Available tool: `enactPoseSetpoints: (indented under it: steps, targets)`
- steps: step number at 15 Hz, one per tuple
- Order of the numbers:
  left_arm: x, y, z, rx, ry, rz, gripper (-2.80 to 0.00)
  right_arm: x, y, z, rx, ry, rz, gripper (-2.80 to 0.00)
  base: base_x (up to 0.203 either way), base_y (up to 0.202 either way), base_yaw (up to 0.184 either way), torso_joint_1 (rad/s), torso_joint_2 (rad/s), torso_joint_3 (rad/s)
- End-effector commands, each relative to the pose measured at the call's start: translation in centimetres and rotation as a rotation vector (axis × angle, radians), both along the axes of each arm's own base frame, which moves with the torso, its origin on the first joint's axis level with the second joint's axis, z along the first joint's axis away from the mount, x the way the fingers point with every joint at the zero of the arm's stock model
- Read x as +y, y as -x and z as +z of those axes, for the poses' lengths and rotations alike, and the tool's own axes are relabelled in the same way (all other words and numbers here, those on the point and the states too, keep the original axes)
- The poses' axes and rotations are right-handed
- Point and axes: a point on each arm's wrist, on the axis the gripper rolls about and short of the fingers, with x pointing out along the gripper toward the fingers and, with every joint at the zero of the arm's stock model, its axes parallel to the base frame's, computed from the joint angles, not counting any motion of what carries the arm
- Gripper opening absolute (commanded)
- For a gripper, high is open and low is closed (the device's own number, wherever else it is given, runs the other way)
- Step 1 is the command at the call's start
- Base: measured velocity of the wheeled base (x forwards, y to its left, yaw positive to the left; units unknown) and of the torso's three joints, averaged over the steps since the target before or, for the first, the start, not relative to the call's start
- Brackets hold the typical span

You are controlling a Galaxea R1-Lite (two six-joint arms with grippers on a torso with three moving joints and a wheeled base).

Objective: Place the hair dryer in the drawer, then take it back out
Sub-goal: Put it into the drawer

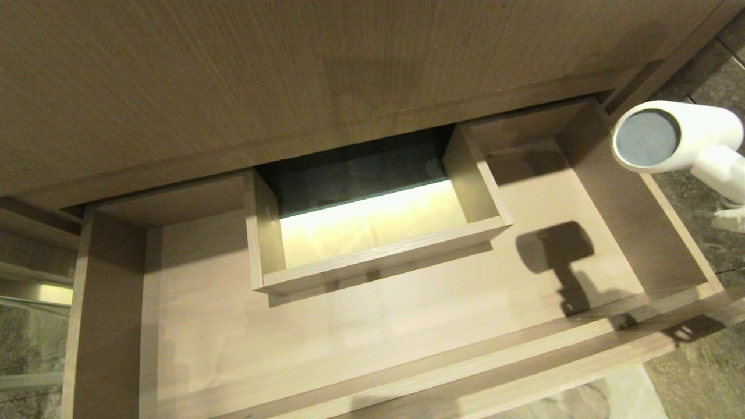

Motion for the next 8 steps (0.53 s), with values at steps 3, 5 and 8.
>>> enactPoseSetpoints:
  steps: [3,5,8]
  targets:
    - [0.0,0.0,0.0,0.002,0.000,0.000,-2.80,-0.5,-9.8,-2.5,0.192,-0.006,-0.006,-2.80,0.000,0.000,0.000,0.000,0.00,0.000]
    - [0.0,0.0,0.0,0.002,0.000,0.001,-2.80,-1.0,-13.2,-4.2,0.239,0.012,-0.003,-2.80,0.000,0.000,0.000,0.000,0.00,0.000]
    - [0.0,0.0,0.0,0.002,0.000,-0.001,-2.80,-2.3,-17.9,-6.7,0.245,0.151,0.076,-2.80,0.000,0.000,0.000,0.000,0.00,0.000]
